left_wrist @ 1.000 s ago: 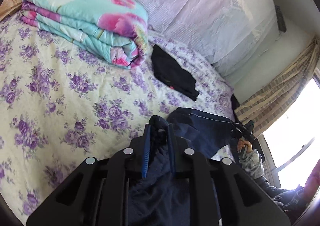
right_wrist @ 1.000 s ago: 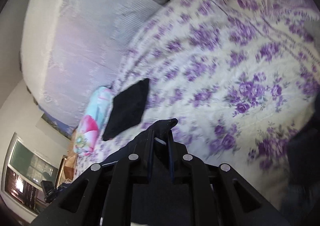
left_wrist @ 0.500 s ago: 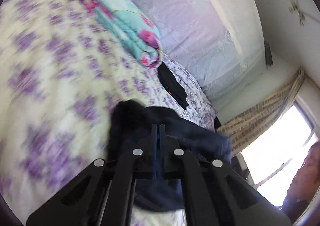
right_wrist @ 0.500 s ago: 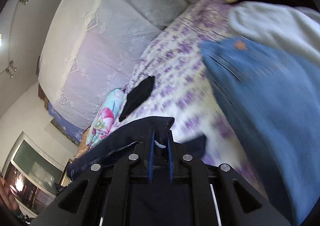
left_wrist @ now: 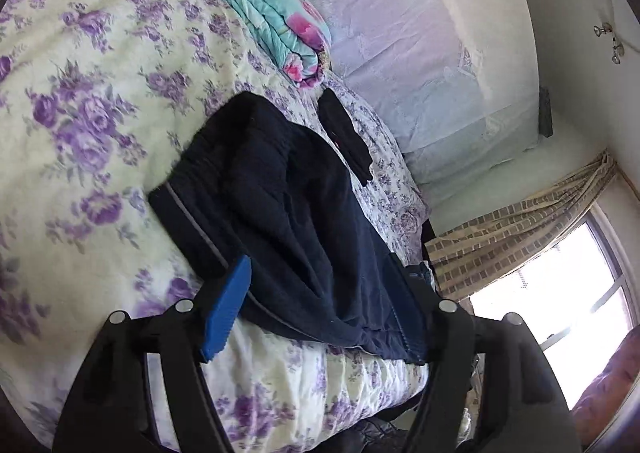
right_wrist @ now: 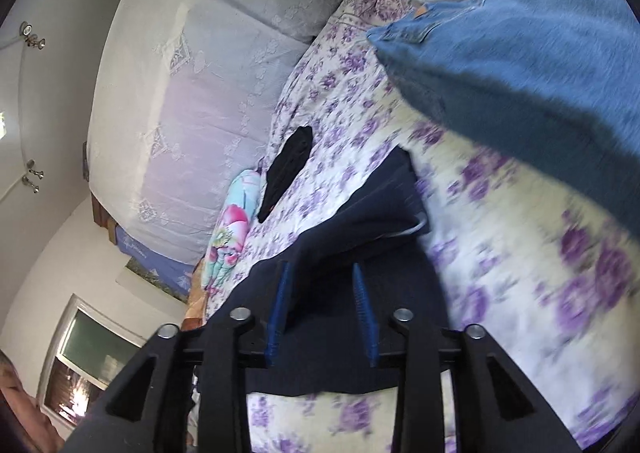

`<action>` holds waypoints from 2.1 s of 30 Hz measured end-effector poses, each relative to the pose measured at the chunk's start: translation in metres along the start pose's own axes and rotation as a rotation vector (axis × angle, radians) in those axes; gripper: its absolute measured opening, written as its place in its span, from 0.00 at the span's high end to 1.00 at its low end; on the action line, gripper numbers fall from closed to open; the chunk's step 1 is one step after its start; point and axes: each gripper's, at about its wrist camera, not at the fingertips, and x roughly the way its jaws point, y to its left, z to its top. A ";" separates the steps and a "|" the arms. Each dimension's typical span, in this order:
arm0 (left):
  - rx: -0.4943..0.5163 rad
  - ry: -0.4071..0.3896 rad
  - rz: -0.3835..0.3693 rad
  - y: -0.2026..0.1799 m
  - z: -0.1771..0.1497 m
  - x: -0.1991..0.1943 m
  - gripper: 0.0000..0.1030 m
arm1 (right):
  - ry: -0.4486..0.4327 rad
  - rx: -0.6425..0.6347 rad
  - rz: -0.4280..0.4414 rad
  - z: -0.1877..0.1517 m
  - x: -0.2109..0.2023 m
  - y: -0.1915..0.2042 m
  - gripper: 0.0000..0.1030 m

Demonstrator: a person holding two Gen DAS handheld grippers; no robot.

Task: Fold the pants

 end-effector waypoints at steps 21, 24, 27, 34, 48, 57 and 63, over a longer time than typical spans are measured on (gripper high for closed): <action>-0.110 -0.074 0.311 -0.022 0.026 0.046 0.85 | 0.038 0.127 0.021 -0.020 0.014 0.012 0.54; -0.110 -0.068 0.266 -0.021 0.032 0.043 0.84 | 0.026 0.163 0.008 -0.016 0.012 0.009 0.54; -0.108 -0.059 0.242 -0.021 0.036 0.041 0.84 | 0.036 0.166 -0.001 -0.014 0.014 0.011 0.54; -0.111 -0.049 0.202 -0.021 0.041 0.035 0.84 | 0.066 0.354 -0.020 -0.003 0.034 -0.004 0.43; -0.052 -0.132 0.070 -0.062 0.088 0.000 0.96 | -0.079 -0.018 0.145 0.068 0.039 0.108 0.92; -0.109 -0.051 0.172 -0.011 0.031 -0.029 0.98 | 0.068 0.239 -0.039 -0.020 0.016 -0.028 0.92; -0.059 0.054 0.200 -0.027 0.009 0.016 0.95 | 0.026 0.224 0.012 -0.013 0.017 -0.015 0.92</action>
